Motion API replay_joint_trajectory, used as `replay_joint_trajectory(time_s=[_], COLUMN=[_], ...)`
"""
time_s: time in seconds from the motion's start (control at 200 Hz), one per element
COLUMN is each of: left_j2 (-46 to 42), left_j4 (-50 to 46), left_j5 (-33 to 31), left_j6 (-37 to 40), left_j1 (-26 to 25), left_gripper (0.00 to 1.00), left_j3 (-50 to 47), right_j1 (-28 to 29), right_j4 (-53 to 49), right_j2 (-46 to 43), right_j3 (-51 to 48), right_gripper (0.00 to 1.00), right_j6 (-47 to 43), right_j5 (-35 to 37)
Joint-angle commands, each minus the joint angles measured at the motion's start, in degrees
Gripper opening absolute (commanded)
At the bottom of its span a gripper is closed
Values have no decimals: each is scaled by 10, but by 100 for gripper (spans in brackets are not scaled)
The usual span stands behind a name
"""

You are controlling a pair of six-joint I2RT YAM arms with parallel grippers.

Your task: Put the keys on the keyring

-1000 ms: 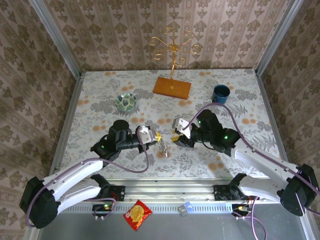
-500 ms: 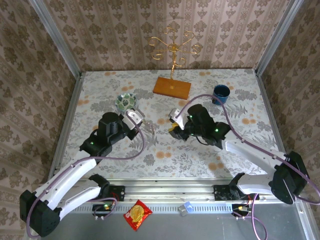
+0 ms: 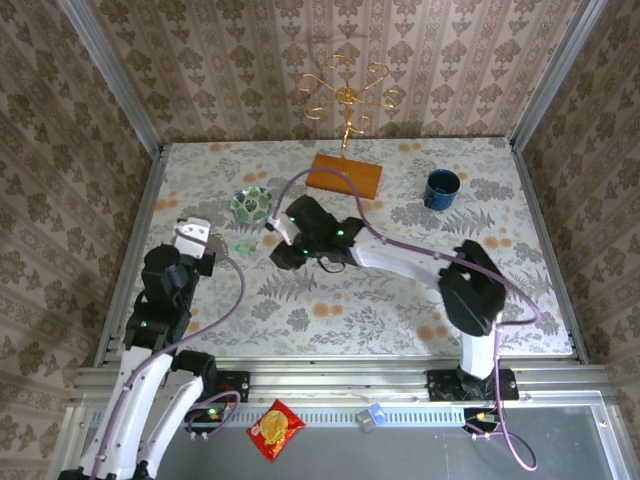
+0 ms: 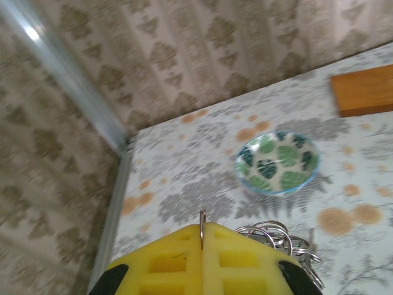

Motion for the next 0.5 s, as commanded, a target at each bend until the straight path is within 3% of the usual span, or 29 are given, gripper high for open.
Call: replay_joint_trajectory(time_s=[0.0, 0.24, 0.495], left_j2=[-32, -57, -62], left_j4=[-13, -35, -34], left_j5=[-24, -15, -7], left_j6=[-19, -11, -11], left_j1=[24, 33, 34], left_gripper=[0, 0, 0], left_j3=[-8, -7, -6], right_j1=[4, 20, 32], right_j4=[-54, -85, -117], right_j2=[72, 210, 307], right_j3=[84, 238, 357], right_gripper=[34, 36, 37], right_j6=[101, 199, 237], right_j5=[43, 84, 122])
